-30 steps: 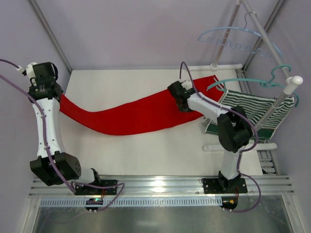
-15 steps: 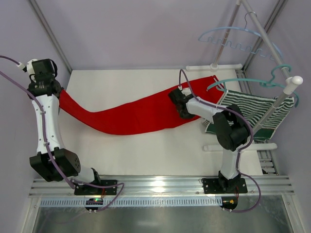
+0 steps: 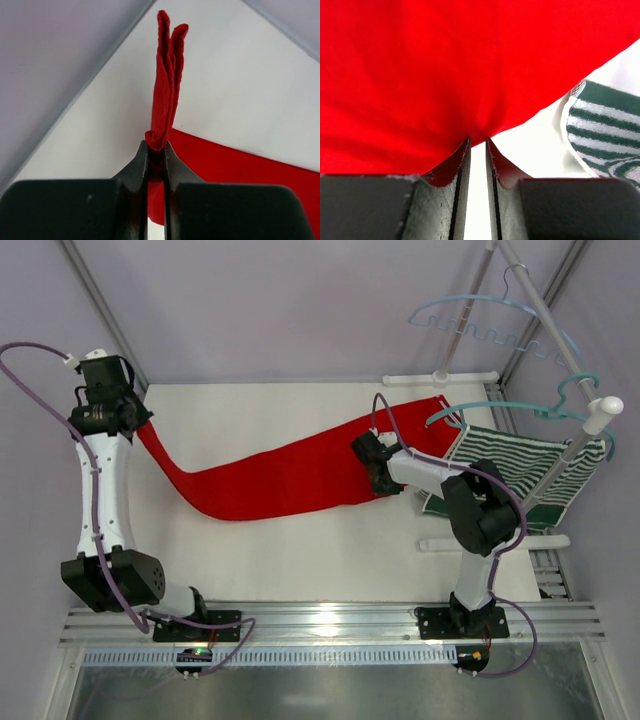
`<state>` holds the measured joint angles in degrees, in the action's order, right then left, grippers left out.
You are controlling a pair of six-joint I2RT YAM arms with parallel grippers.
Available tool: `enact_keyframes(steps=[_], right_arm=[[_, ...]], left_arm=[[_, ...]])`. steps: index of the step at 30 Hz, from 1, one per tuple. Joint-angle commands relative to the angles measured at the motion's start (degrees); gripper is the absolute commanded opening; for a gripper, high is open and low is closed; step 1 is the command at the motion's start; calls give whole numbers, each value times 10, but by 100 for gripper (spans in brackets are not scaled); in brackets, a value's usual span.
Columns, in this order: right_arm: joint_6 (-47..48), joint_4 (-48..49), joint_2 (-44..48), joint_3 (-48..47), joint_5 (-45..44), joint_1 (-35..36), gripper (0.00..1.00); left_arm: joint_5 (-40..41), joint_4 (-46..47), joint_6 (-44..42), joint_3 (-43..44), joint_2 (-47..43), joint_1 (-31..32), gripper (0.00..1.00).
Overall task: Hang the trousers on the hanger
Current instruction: Fold the trousers
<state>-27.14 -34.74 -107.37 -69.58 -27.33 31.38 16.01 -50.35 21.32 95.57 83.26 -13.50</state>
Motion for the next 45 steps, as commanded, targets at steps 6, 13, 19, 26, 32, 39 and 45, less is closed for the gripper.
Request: enact_keyframes(steps=[6, 13, 19, 26, 32, 39, 45], right_arm=[[0, -1, 94, -12, 51, 1, 28], [24, 20, 177, -31, 192, 0, 45], [16, 39, 181, -30, 249, 0, 61], [-3, 66, 124, -56, 325, 0, 69], [-65, 101, 49, -125, 371, 22, 74], [-54, 93, -79, -230, 363, 67, 73], [-28, 119, -159, -264, 364, 69, 73]], left_arm=[[-135, 110, -7, -27, -31, 169, 0], [-200, 171, 12, -100, 28, 295, 0], [-256, 230, 66, -174, 110, 349, 6], [-343, 304, 117, -268, 116, 364, 42], [-312, 274, 123, -272, 47, 340, 62], [-287, 157, 115, -252, 91, 212, 62], [-206, 138, 112, -318, 87, 97, 63]])
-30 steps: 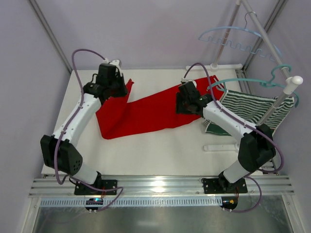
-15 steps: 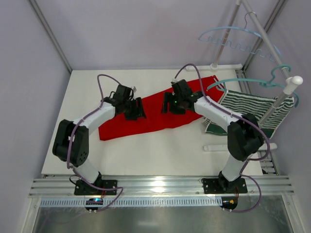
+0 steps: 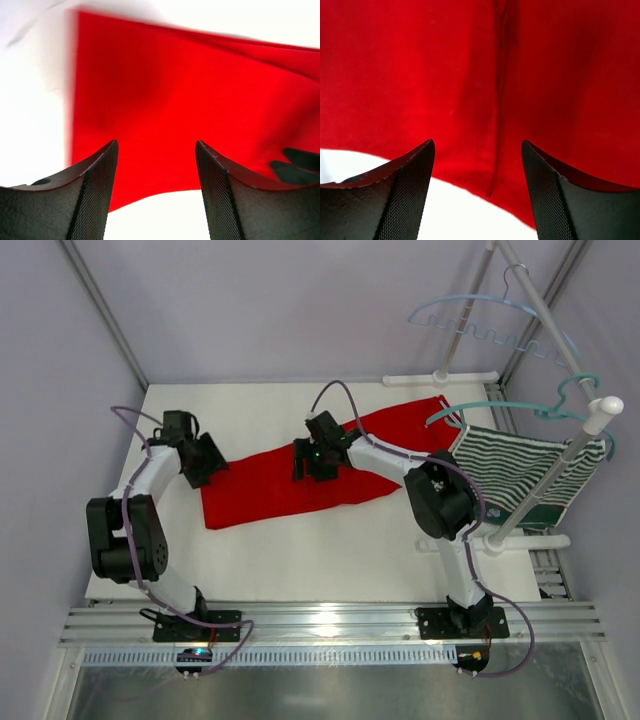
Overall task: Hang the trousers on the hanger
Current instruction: Fold the trousers
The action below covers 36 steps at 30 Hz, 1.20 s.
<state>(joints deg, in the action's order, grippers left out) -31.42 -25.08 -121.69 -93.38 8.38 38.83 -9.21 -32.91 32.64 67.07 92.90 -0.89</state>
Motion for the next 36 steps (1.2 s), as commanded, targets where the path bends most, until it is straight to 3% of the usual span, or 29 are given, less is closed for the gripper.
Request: enact_keyframes(steps=[1, 3, 10, 26, 29, 30, 32, 33, 36], right_arm=[[15, 24, -34, -30, 7, -6, 73], [16, 24, -47, -43, 13, -4, 72], [16, 63, -63, -26, 8, 14, 71], [22, 141, -62, 23, 55, 27, 65], [22, 127, -70, 10, 52, 26, 51], [23, 117, -71, 6, 52, 27, 36], [22, 107, -71, -6, 45, 26, 21], [22, 103, -66, -7, 42, 27, 6], [20, 95, -33, -1, 34, 26, 4]], left_arm=[[55, -30, 1, -39, -11, -32, 63], [60, -25, -1, -45, -11, -32, 62], [80, -46, 0, -33, 60, -40, 41], [82, -44, 5, -41, 94, -42, 41], [88, -48, 4, -38, 88, -42, 41], [88, -50, 4, -36, 85, -43, 41], [87, -56, 4, -29, 70, -45, 42], [72, -58, 1, -25, 62, -47, 44], [68, -65, -9, -5, 11, -47, 56]])
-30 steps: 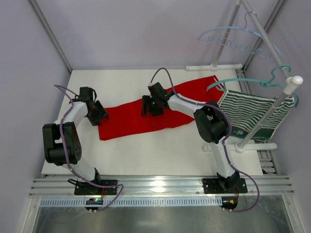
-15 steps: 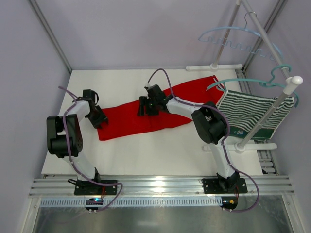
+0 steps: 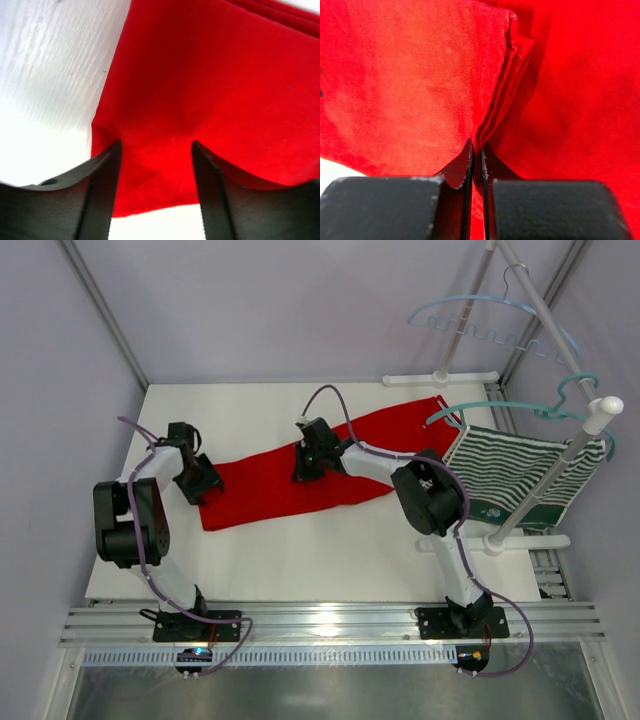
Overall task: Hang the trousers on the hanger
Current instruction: Fold the trousers
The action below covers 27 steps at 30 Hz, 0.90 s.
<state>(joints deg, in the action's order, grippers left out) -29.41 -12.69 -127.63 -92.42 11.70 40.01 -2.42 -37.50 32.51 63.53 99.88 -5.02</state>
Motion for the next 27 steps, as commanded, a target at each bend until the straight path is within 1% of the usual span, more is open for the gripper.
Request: enact_keyframes(steps=[1, 3, 5, 6, 7, 8, 10, 13, 14, 15, 16, 19, 21, 25, 27], right_arm=[[0, -34, 36, -12, -3, 15, 4], [2, -51, 69, -19, -14, 14, 4], [14, -97, 92, -34, -55, 13, 4], [19, -141, 103, -40, -73, 11, 4], [22, -161, 124, -47, -103, 6, 4], [28, -176, 135, -47, -114, 1, 4], [37, -217, 163, -39, -162, -14, 4], [53, -267, 192, -36, -206, -31, 4], [59, -276, 199, -35, -230, -43, 4], [75, -298, 222, -30, -272, -54, 4], [75, -299, 230, -30, -281, -57, 4], [86, -298, 251, -30, -296, -66, 4], [89, -302, 252, -41, -306, -70, 4], [100, -301, 245, -50, -314, -70, 4], [102, -300, 237, -51, -314, -71, 4]], left_arm=[[-1, -23, -12, 39, -67, -6, 60], [-2, -45, -31, 80, -78, -6, 63], [-3, -67, -43, 99, -82, -6, 71], [-6, -70, -45, 108, -84, -6, 76], [-19, -67, -46, 107, -89, -6, 83], [-26, -62, -48, 105, -93, -6, 84], [-36, -52, -51, 98, -104, -6, 85], [-65, -41, -58, 92, -106, -6, 85], [-92, -38, -58, 92, -105, -6, 84], [-150, -13, -34, 68, -108, -5, 83], [-166, 0, -33, 68, -108, -5, 83], [-187, 42, -9, 28, -115, 11, 83], [-189, 54, 2, 16, -109, 21, 83], [-183, 61, 10, -2, -71, 45, 82], [-188, 92, 17, -21, -62, 68, 82]])
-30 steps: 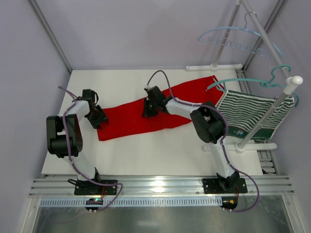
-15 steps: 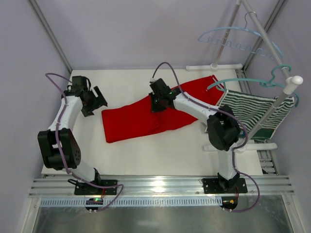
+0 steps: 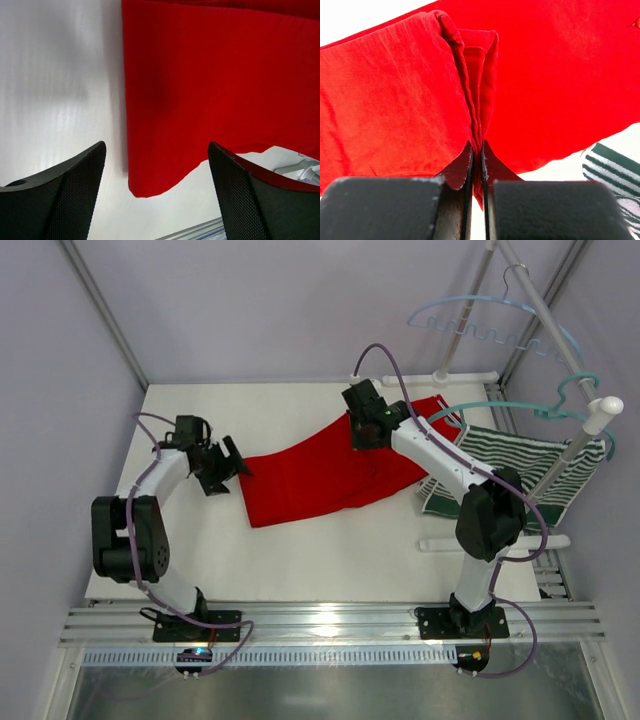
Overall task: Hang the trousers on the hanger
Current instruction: Fold the trousers
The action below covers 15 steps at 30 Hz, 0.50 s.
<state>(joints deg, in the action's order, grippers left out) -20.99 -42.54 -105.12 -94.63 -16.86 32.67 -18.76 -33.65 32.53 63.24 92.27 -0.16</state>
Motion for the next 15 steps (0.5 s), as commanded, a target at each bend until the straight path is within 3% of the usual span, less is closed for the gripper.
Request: enact_keyframes(steps=[1, 7, 10, 11, 13, 14, 15], right_arm=[[20, 0, 11, -28, -26, 2, 4], [22, 12, 11, -13, -19, 1, 4], [17, 25, 11, 0, 8, 4, 4], [12, 48, 9, 6, 19, 7, 4], [9, 54, -6, 10, 6, 22, 4], [1, 40, -13, 6, -10, 41, 4], [-14, 39, -16, 2, -15, 47, 4]], left_arm=[[-24, 66, 28, -24, 21, 25, 82], [-3, 52, 37, -18, 87, 35, 76], [56, 47, 38, -24, 89, 37, 65], [79, 46, 39, -27, 84, 37, 44], [148, 9, 35, -9, 89, 36, 21], [169, -15, 27, 6, 96, 36, 3], [182, -37, 7, 44, 109, 33, 0]])
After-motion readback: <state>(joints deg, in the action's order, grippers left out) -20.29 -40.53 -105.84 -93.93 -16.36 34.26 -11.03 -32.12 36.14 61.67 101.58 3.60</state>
